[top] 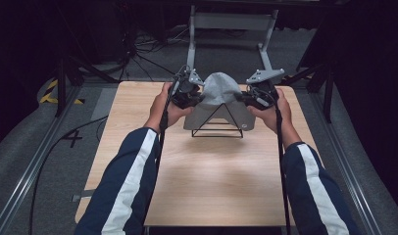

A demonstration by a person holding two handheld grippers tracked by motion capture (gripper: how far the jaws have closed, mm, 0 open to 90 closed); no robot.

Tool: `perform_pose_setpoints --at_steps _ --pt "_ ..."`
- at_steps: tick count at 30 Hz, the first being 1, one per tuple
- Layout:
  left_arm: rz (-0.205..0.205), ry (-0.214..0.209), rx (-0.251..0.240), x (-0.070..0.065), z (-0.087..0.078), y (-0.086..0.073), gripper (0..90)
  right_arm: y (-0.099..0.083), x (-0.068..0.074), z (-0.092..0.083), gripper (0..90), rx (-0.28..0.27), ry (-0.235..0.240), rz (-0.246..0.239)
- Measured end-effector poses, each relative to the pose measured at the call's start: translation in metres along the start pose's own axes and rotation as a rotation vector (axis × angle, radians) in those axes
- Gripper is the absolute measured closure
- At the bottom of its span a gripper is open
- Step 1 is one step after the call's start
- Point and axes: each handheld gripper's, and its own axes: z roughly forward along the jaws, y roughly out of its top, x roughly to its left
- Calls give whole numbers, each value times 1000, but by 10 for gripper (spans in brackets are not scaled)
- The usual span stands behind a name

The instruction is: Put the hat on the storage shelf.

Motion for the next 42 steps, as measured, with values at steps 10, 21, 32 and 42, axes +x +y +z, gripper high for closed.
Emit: perform_pose_setpoints --at_steps 10,21,32,42 --pt "-15 -7 47 -10 30 -23 857 -36 3 27 845 64 13 37" --pt "-22 -8 95 -16 57 -36 858 -61 2 45 843 116 9 70" --pt "-31 -3 94 -16 61 -41 855 -68 2 49 831 121 -12 79" --pt "34 -12 63 -15 18 -41 817 -66 0 19 768 118 -13 41"
